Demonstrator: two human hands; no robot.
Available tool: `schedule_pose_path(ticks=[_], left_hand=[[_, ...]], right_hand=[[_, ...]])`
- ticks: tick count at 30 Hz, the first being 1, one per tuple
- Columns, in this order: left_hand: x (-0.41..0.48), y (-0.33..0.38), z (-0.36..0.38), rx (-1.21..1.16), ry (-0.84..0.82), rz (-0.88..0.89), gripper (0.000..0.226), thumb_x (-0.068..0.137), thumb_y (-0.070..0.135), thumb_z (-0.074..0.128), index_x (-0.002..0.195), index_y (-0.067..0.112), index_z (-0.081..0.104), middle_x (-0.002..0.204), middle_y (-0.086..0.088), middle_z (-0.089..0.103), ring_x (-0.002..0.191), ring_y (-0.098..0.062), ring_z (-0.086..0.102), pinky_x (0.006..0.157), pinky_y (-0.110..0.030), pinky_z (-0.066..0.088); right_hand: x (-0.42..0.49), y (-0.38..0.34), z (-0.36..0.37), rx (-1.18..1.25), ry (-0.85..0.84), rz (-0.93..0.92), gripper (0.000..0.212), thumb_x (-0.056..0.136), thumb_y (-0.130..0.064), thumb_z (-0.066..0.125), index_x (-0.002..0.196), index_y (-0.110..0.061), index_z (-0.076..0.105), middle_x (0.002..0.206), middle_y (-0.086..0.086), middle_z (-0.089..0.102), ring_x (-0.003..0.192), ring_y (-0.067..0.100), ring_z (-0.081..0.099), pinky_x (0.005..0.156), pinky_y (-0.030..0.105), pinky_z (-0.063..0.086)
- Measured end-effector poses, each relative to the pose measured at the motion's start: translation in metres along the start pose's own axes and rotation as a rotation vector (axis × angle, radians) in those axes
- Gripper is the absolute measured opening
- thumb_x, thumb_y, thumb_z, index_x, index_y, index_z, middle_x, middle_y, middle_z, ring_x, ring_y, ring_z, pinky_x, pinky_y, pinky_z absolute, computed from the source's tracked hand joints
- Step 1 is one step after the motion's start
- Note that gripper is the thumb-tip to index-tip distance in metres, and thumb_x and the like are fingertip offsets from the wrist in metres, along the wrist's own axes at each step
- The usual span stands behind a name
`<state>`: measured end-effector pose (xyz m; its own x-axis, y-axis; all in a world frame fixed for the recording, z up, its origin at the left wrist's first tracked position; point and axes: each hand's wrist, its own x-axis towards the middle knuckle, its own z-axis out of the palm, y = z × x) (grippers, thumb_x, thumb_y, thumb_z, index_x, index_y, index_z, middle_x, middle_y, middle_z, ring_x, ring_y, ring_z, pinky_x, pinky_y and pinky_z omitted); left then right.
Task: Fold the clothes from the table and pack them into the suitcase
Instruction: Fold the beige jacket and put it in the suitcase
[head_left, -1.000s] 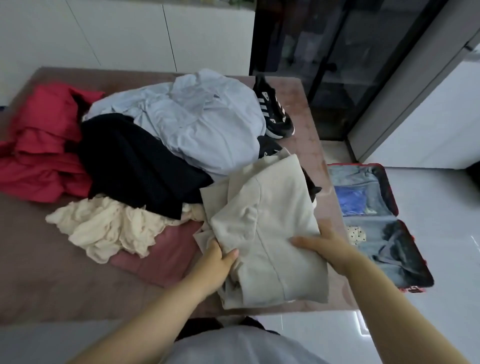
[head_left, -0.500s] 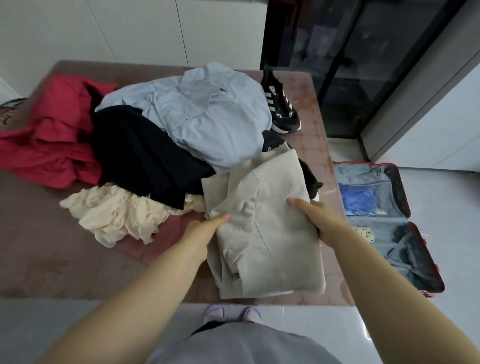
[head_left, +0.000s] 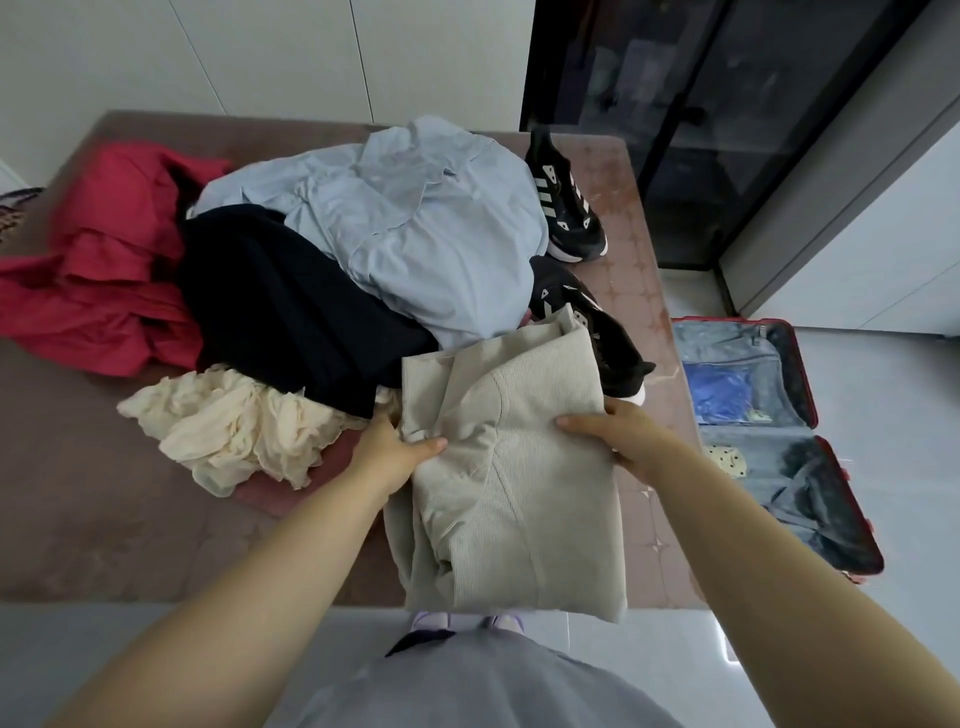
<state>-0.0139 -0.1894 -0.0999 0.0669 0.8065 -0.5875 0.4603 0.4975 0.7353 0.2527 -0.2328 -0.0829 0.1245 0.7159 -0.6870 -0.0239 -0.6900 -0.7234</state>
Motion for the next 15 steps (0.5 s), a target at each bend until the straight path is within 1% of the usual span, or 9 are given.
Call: schedule_pose_path(ticks=[3,5,7,9,10,11,13,14,15], left_hand=[[0.002,0.001,-0.001,-0.039,-0.026,-0.002,0.092,0.071,0.030,0.081,0.143,0.013,0.028,0.137,-0.004,0.049,0.124,-0.021,0.048,0.102,-0.033,0.039],[0.001,-0.003,0.000,-0.051,0.015,-0.069,0.098,0.065,0.038,0.083,0.142,0.010,0.029,0.137,-0.004,0.048,0.125,-0.023,0.047,0.097,-0.034,0.040],[-0.001,-0.014,0.000,-0.057,0.025,-0.132,0.104,0.056,0.046,0.087,0.137,0.008,0.035,0.131,-0.002,0.052,0.120,-0.022,0.051,0.091,-0.032,0.045],[-0.004,-0.020,0.000,-0.085,-0.044,-0.158,0.097,0.048,0.049,0.089,0.127,0.011,0.047,0.121,-0.001,0.060,0.109,-0.018,0.058,0.085,-0.030,0.048],[-0.004,-0.020,0.001,-0.112,-0.078,-0.171,0.091,0.046,0.048,0.090,0.121,0.014,0.053,0.115,0.000,0.064,0.105,-0.017,0.060,0.085,-0.031,0.050],[-0.002,-0.020,0.001,-0.143,-0.097,-0.180,0.080,0.047,0.045,0.091,0.114,0.017,0.057,0.111,0.000,0.065,0.103,-0.017,0.061,0.088,-0.034,0.050],[-0.002,-0.014,-0.001,-0.202,-0.140,-0.178,0.057,0.054,0.028,0.090,0.102,0.019,0.061,0.106,0.000,0.067,0.102,-0.018,0.061,0.093,-0.036,0.048],[-0.001,-0.010,-0.002,-0.225,-0.178,-0.175,0.056,0.053,0.023,0.090,0.102,0.017,0.063,0.105,-0.001,0.068,0.103,-0.019,0.062,0.093,-0.035,0.048],[-0.002,-0.006,-0.003,-0.235,-0.229,-0.170,0.063,0.049,0.022,0.089,0.106,0.015,0.064,0.106,-0.002,0.069,0.104,-0.019,0.062,0.094,-0.034,0.047]], right_hand=[[0.001,0.000,0.000,0.054,-0.063,0.081,0.088,0.037,-0.039,0.095,0.116,-0.018,0.062,0.114,0.000,0.069,0.106,0.020,0.064,0.094,0.040,0.050],[-0.001,0.010,-0.001,0.103,-0.083,0.100,0.093,0.034,-0.037,0.095,0.117,-0.018,0.060,0.113,0.000,0.069,0.106,0.021,0.064,0.092,0.039,0.051],[-0.006,0.021,-0.001,0.136,-0.122,0.088,0.082,0.045,-0.029,0.093,0.118,-0.017,0.059,0.112,0.001,0.070,0.104,0.021,0.066,0.086,0.037,0.054],[-0.010,0.026,0.000,0.176,-0.144,0.050,0.064,0.059,-0.018,0.087,0.116,-0.015,0.060,0.108,0.001,0.071,0.100,0.021,0.068,0.078,0.034,0.055],[-0.011,0.026,0.000,0.188,-0.131,0.030,0.055,0.064,-0.012,0.082,0.114,-0.014,0.061,0.104,0.000,0.072,0.096,0.020,0.069,0.074,0.032,0.056],[-0.012,0.024,0.001,0.186,-0.110,0.015,0.047,0.068,-0.007,0.078,0.112,-0.013,0.061,0.100,0.000,0.073,0.092,0.018,0.070,0.070,0.029,0.056],[-0.013,0.019,0.002,0.171,-0.079,-0.004,0.036,0.074,0.001,0.072,0.107,-0.011,0.062,0.092,-0.001,0.074,0.084,0.016,0.071,0.064,0.026,0.056],[-0.015,0.017,0.002,0.168,-0.066,-0.011,0.034,0.075,0.002,0.071,0.105,-0.011,0.063,0.091,-0.001,0.074,0.083,0.016,0.071,0.063,0.025,0.056],[-0.018,0.016,0.001,0.172,-0.059,-0.018,0.034,0.075,0.002,0.071,0.105,-0.010,0.063,0.091,0.000,0.074,0.082,0.016,0.071,0.063,0.025,0.055]])
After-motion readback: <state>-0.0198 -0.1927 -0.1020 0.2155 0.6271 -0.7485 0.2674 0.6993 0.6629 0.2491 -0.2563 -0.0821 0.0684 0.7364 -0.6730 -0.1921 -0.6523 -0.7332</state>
